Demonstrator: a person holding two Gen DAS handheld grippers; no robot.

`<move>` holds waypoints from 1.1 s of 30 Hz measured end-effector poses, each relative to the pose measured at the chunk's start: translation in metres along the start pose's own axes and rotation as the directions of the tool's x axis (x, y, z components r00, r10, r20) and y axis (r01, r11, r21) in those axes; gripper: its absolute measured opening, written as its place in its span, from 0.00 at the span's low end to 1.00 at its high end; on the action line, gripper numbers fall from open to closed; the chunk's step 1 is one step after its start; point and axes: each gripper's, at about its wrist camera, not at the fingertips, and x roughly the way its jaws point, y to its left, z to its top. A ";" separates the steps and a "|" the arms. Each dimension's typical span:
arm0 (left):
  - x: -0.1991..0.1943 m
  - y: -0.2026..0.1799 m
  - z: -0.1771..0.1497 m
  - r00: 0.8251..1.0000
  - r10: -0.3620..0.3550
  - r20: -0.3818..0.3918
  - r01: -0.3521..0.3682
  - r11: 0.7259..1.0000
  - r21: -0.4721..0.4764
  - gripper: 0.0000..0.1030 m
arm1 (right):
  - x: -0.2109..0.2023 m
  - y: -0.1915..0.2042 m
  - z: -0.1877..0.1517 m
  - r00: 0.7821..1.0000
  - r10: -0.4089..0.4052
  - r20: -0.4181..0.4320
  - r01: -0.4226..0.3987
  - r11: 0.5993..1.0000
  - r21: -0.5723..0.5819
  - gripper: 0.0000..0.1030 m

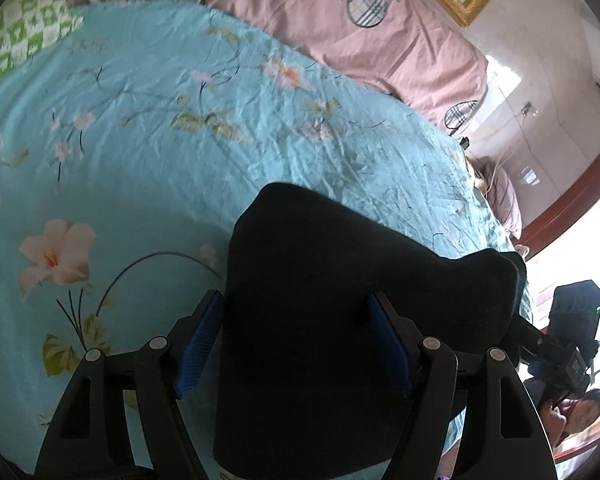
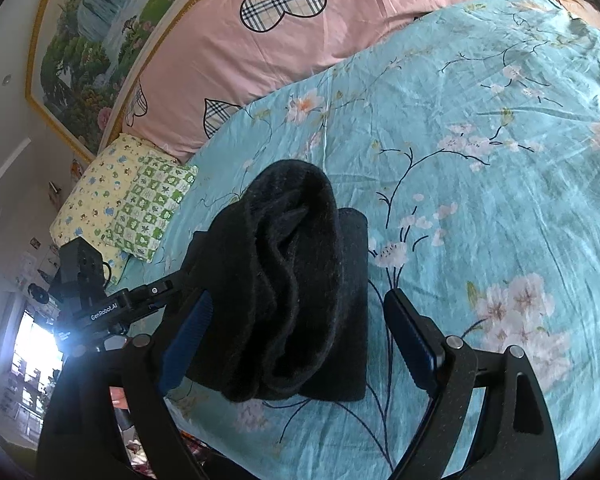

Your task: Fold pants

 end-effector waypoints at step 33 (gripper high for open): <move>-0.024 0.027 -0.008 0.988 -0.141 0.063 0.149 0.979 -0.140 0.24 | 0.019 -0.001 0.004 0.983 0.174 -0.051 -0.173 0.984 0.030 0.44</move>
